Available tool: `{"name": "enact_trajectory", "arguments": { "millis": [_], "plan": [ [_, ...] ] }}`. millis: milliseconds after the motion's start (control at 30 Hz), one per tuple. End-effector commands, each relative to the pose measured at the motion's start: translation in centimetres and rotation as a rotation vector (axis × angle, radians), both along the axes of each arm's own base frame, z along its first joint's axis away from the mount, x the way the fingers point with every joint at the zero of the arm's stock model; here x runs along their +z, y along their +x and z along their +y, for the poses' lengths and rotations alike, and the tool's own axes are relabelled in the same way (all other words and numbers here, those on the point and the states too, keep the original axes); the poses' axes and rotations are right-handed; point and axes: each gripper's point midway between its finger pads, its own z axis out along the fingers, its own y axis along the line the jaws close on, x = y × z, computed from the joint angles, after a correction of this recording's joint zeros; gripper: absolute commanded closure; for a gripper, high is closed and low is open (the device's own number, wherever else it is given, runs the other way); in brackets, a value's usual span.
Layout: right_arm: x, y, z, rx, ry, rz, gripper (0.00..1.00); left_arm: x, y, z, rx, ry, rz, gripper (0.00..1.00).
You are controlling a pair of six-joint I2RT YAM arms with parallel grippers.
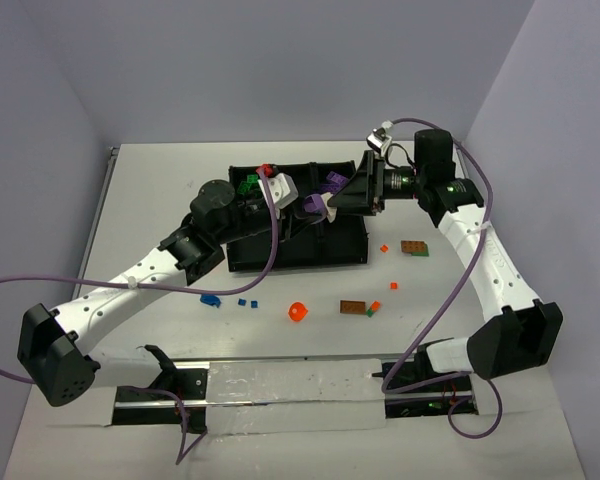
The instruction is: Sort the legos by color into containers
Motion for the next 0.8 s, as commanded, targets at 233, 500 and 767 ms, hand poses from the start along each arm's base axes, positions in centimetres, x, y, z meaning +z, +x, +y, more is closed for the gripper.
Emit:
{"name": "enact_trajectory", "arguments": {
  "millis": [233, 500, 767],
  "plan": [
    [0.8, -1.3, 1.3, 0.160, 0.110, 0.001, 0.42, 2.3, -0.5, 0.0, -0.024, -0.046, -0.092, 1.00],
    [1.5, -0.9, 1.8, 0.173, 0.145, 0.032, 0.97, 1.7, -0.6, 0.2, -0.014, -0.028, -0.096, 1.00],
    [0.8, 2.0, 0.1, 0.082, 0.136, 0.048, 1.00, 0.3, 0.5, 3.0, 0.077, -0.009, -0.039, 1.00]
  ]
}}
